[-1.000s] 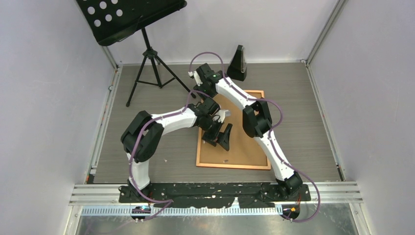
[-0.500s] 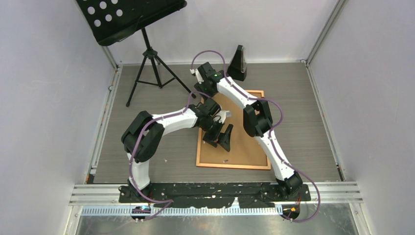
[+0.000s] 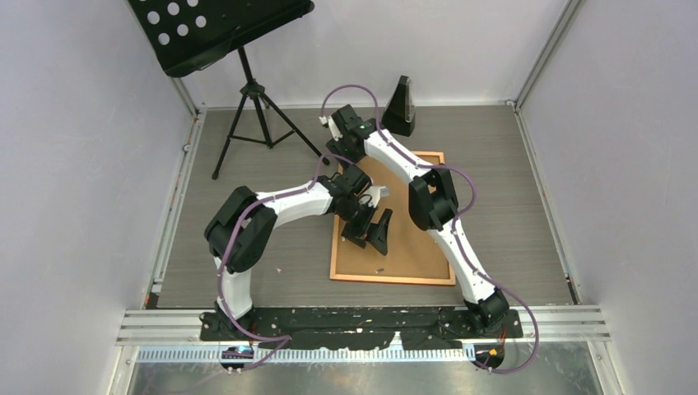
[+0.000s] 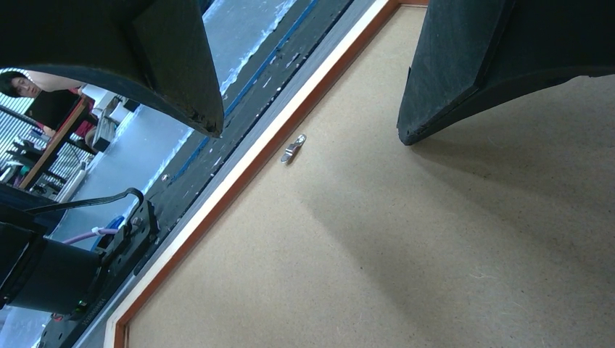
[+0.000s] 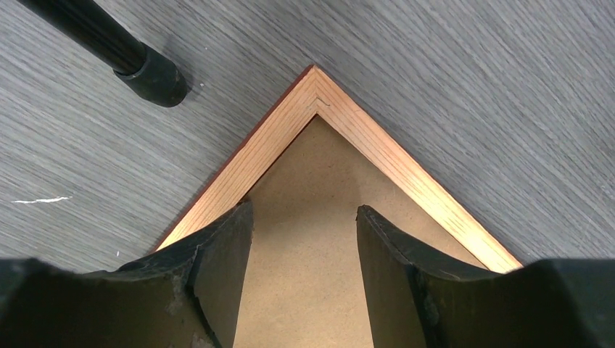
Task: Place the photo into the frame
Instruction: Install the photo frame at the center of the board.
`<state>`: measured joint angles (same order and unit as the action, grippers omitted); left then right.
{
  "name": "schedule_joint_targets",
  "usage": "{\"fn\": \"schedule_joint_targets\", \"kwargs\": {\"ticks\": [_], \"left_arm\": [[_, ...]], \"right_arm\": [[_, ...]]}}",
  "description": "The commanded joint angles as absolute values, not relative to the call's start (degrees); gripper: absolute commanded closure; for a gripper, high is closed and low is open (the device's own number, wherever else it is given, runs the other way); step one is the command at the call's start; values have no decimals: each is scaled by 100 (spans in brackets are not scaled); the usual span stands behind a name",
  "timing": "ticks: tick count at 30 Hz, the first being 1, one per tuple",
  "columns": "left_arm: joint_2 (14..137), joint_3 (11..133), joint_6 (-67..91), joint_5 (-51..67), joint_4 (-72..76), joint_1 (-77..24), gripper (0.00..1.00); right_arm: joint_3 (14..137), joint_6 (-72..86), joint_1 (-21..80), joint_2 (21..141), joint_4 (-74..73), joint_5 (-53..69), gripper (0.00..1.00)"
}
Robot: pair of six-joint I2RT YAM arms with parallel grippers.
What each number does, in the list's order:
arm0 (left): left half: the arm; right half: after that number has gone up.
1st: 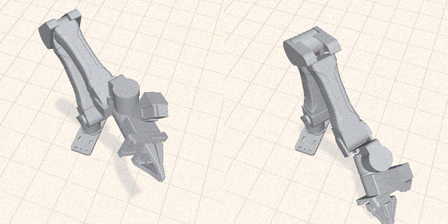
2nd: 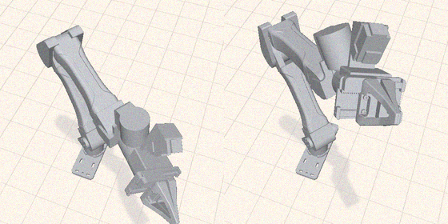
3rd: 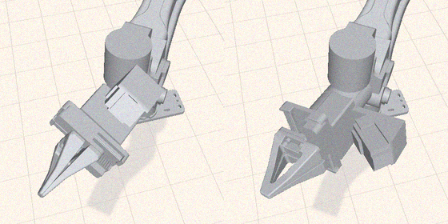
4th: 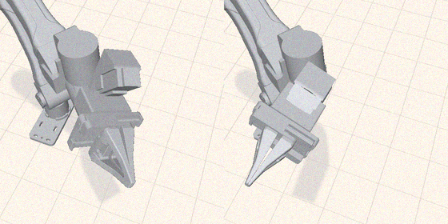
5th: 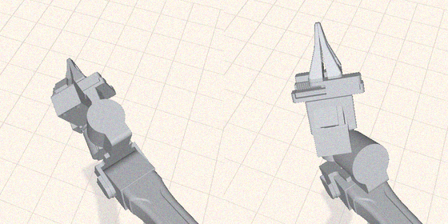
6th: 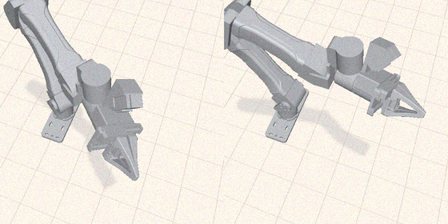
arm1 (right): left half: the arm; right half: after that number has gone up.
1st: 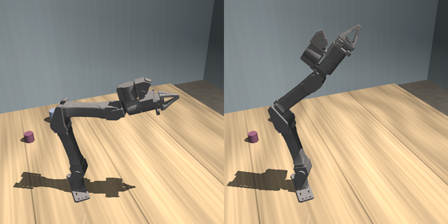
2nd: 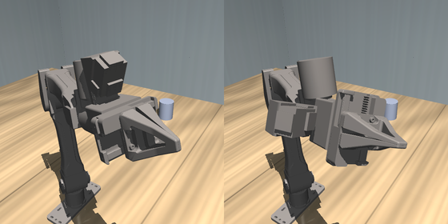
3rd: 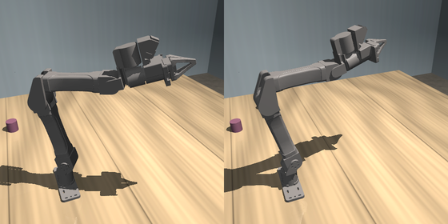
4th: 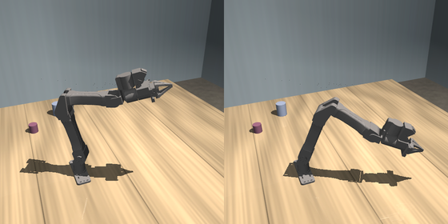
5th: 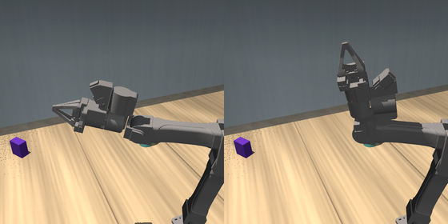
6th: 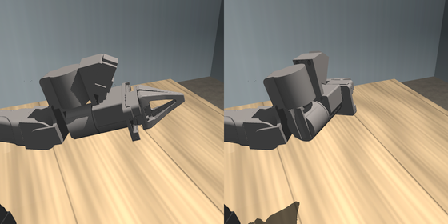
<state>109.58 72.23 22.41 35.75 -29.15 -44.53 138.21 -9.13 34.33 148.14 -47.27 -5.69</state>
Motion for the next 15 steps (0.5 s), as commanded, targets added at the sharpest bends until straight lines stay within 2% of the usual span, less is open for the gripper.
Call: {"fn": "schedule_joint_targets", "kwargs": {"ticks": [1,15], "left_arm": [[11110,7173,2284,3622,-2905,-4544,6],[11117,7164,2319,3669,-2887,-4544,6]], "right_arm": [[13834,-1032,3373,15006,-4427,-1121,39],[13828,-1258,3375,15027,-4256,-1379,37]]}}
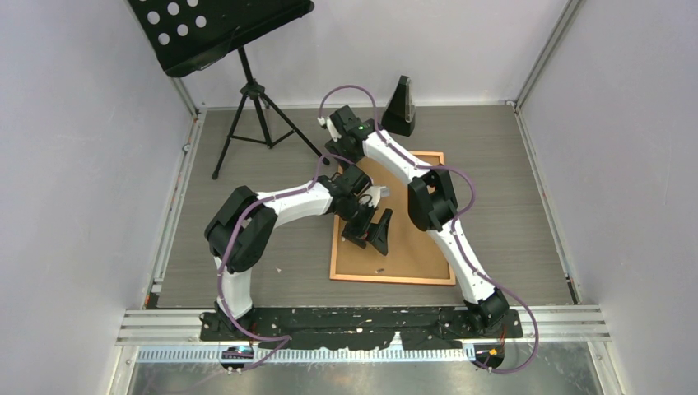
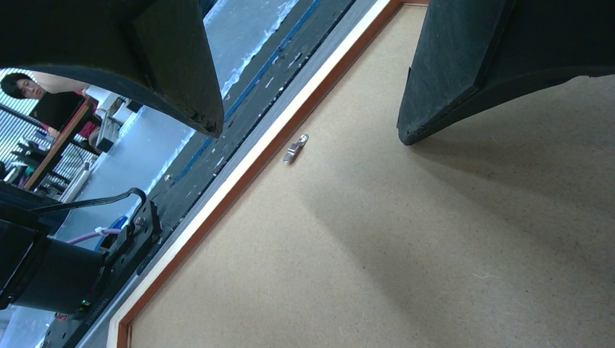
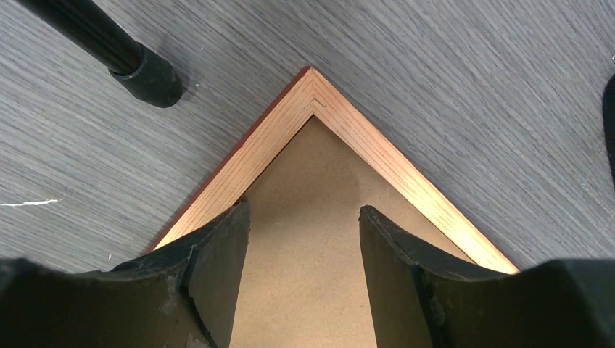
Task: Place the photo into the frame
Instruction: Install the photo frame at the center of the board.
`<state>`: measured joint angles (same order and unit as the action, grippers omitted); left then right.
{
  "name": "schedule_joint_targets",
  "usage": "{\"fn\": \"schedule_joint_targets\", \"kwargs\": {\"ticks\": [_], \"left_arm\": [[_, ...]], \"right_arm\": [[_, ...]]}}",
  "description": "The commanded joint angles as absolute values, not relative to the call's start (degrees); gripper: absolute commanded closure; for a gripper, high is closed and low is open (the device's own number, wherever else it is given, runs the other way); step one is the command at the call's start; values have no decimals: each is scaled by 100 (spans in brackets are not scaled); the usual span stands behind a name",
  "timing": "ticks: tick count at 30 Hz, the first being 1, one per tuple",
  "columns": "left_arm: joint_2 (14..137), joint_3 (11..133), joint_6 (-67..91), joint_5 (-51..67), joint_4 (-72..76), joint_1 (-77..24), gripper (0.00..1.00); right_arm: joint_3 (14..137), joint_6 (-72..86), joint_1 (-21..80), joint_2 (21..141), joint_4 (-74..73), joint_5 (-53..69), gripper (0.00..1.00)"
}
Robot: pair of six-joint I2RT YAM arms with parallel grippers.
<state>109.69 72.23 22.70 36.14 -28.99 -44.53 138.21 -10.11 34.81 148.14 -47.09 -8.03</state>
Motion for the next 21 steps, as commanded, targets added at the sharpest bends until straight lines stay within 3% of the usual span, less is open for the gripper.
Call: {"fn": "schedule_joint_targets", "kwargs": {"ticks": [1,21], "left_arm": [[11127,7163,2320,3672,-2879,-4544,6],[11180,7157,2382,3735,-2856,-4544,6]], "right_arm": [[13822,-1284,3377,15028,-4246,-1413,37],[13482,-2365,3384,14923,-4025,-1362,37]]}}
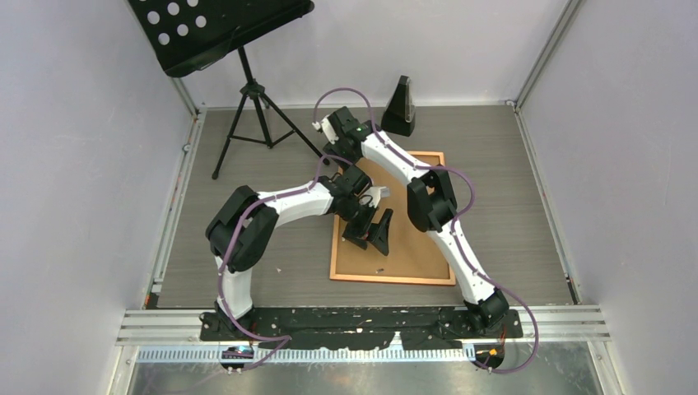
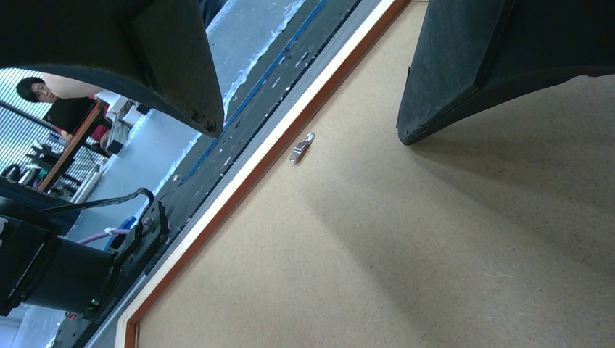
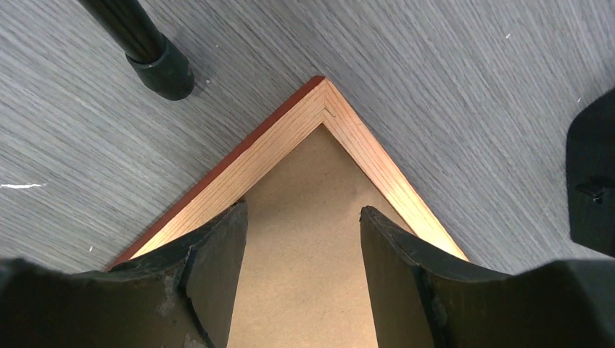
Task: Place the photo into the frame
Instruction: Install the photo frame at the center of the board.
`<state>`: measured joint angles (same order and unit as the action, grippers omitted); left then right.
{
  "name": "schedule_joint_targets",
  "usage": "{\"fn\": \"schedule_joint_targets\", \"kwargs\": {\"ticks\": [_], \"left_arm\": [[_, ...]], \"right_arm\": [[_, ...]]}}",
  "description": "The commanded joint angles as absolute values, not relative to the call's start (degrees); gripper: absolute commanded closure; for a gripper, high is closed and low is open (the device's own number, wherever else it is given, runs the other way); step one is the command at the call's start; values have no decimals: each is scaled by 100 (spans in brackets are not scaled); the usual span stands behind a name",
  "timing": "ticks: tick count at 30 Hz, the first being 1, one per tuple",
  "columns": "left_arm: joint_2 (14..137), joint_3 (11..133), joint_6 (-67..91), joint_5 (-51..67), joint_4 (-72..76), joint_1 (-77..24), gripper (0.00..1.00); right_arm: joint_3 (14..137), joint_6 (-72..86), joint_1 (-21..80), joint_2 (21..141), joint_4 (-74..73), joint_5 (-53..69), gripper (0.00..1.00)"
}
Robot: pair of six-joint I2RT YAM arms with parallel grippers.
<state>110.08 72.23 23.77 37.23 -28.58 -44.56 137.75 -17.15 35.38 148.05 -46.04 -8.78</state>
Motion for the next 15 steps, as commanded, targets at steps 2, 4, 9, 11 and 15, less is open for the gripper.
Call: {"fn": "schedule_joint_targets", "kwargs": {"ticks": [2,4,9,11,15], "left_arm": [[11180,7157,2382,3740,-2856,-4544,6],[11175,7156,2383,3736,-2862,-4544,6],[11171,7155,2382,3724,-2856,-4544,6],[11158,7150,2379,3710,-2856,-4544,6],[11146,7137,2382,3688,-2848,-4544,6]], "right_arm": [[13353,-2519,3375,14870,-3973,-1313,37],[13207,-2676,3373,14790,-3896,-1225,37],[13054,-2830,3343,14674,-3844,-901,37],[13048,-2833,3329,14645,-3864,-839,37],[13032,-2804,3329,14604,-3890,-854,37]]}}
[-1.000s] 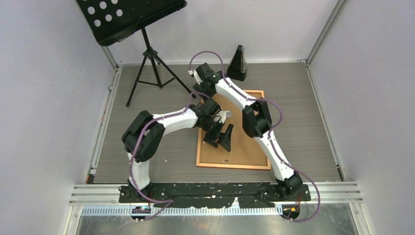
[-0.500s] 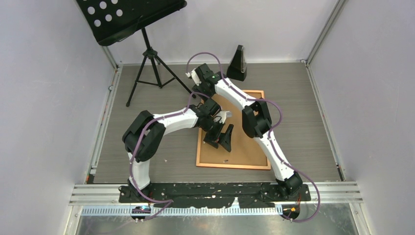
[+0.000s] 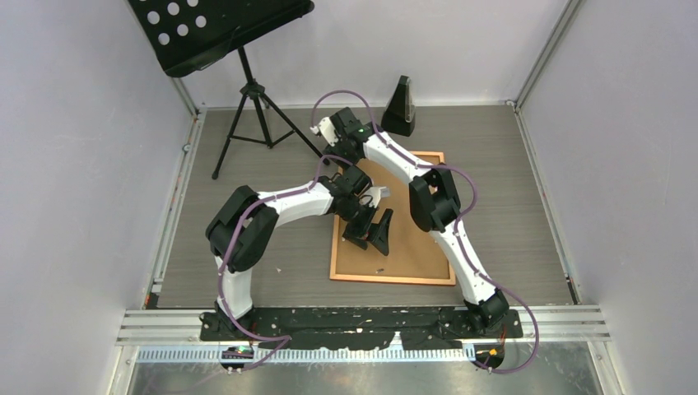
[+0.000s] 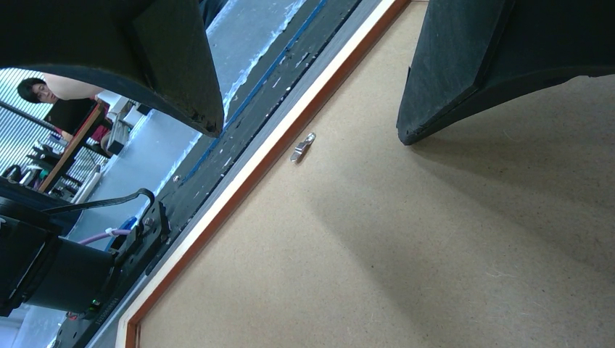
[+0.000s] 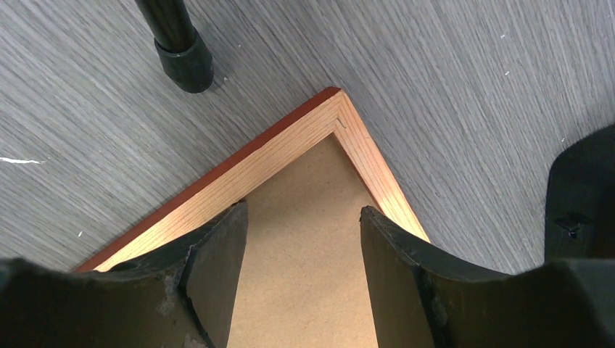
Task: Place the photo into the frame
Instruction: Install the photo frame at the center of the board.
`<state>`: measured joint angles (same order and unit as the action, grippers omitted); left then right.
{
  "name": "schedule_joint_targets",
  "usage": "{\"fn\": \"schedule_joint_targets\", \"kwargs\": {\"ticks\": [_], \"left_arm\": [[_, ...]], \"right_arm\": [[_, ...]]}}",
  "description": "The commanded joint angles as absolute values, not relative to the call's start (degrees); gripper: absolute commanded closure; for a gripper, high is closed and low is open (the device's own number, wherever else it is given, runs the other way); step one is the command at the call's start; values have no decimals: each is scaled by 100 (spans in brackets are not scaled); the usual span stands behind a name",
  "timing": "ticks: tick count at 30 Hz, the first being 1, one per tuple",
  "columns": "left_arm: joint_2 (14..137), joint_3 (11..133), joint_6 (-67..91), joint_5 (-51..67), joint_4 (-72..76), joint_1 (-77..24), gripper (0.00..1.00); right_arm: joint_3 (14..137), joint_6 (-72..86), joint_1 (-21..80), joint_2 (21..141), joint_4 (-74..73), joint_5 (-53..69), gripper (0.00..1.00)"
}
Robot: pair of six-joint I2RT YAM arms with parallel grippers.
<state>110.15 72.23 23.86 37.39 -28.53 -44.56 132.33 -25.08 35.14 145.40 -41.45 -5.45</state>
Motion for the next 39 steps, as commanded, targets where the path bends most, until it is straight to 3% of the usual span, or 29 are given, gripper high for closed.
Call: {"fn": "schedule_joint_targets", "kwargs": {"ticks": [1,20,39], "left_arm": [[11148,7129,2386,3691,-2848,-4544,6],[11170,7119,2426,3728,-2812,-4544,6],[11215,7164,2461,3762,-2821,-4542,6]], "right_arm": [[13040,-2791,3330,14597,-3896,-908,37],[13118,-3113,3173,14427,-3825,-1424,38],[12776,-3094,2742,13892,-4344,1115,38]]}}
